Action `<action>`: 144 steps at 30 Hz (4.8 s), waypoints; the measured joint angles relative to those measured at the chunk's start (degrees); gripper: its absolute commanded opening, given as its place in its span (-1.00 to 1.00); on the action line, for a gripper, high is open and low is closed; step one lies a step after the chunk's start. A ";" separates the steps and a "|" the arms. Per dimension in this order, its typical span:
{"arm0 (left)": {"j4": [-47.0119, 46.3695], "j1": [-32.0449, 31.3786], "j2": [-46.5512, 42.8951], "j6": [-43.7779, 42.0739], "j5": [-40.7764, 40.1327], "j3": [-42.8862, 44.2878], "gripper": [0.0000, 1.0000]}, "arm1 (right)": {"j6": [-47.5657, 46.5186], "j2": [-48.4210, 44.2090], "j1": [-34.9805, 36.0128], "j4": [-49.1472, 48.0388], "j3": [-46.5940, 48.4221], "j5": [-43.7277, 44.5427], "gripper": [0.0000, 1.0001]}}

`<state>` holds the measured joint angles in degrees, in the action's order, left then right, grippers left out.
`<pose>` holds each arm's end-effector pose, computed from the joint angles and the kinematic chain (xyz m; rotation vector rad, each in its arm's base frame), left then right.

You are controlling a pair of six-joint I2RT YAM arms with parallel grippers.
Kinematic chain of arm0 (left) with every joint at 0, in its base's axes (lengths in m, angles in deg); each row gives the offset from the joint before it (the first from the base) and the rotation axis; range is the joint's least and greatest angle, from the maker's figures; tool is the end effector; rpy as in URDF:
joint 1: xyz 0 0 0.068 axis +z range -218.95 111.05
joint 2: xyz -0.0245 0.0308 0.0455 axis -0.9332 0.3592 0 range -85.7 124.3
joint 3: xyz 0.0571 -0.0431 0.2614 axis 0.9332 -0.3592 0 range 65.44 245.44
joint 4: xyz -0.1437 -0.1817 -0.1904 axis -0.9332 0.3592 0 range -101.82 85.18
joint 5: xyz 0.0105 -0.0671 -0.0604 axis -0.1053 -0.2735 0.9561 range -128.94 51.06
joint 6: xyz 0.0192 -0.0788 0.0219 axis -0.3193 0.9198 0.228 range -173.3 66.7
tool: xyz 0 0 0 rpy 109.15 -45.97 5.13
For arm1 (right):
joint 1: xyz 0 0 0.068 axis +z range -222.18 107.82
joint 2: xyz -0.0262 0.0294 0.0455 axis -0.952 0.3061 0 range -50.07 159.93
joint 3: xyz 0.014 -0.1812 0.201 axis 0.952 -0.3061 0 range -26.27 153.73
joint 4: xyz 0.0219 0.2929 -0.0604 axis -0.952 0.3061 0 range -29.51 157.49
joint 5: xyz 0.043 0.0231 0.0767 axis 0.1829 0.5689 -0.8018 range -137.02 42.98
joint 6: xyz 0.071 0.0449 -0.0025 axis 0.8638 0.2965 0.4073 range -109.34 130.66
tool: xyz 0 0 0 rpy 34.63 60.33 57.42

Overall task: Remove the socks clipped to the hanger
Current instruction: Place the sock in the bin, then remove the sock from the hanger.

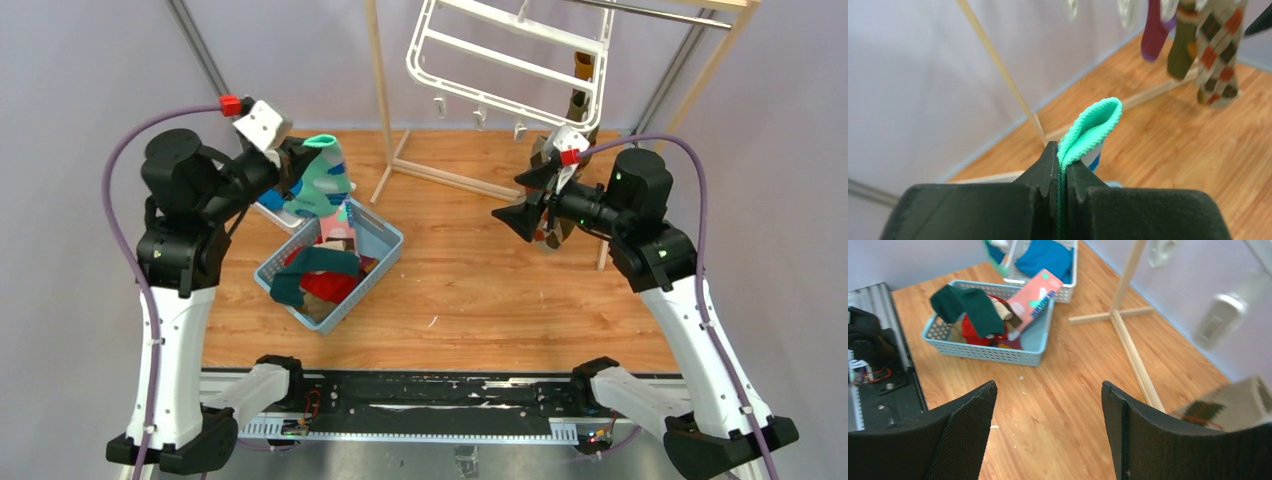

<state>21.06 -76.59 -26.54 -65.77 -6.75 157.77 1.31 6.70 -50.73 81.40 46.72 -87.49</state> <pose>0.2208 -0.0691 0.5458 0.6976 1.4162 -0.3729 0.2277 0.1409 0.4595 -0.9465 1.3949 0.7399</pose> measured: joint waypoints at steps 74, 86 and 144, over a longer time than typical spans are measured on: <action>-45.46 -25.18 40.00 10.14 7.76 -9.88 0.93 | 0.85 3.98 -10.56 -24.94 -16.28 7.39 -0.29; -51.84 -22.47 41.07 15.91 15.78 -9.84 0.83 | 7.04 6.58 -10.49 -30.29 -15.69 -1.31 -1.00; -69.46 -23.58 39.78 34.95 23.15 -18.86 -1.00 | 9.97 -1.36 -16.09 -17.97 -8.68 -1.51 0.67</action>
<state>-48.40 -100.17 13.24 -30.82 16.39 138.91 11.28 5.35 -66.81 63.43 38.04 -89.00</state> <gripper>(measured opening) 0.020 0.853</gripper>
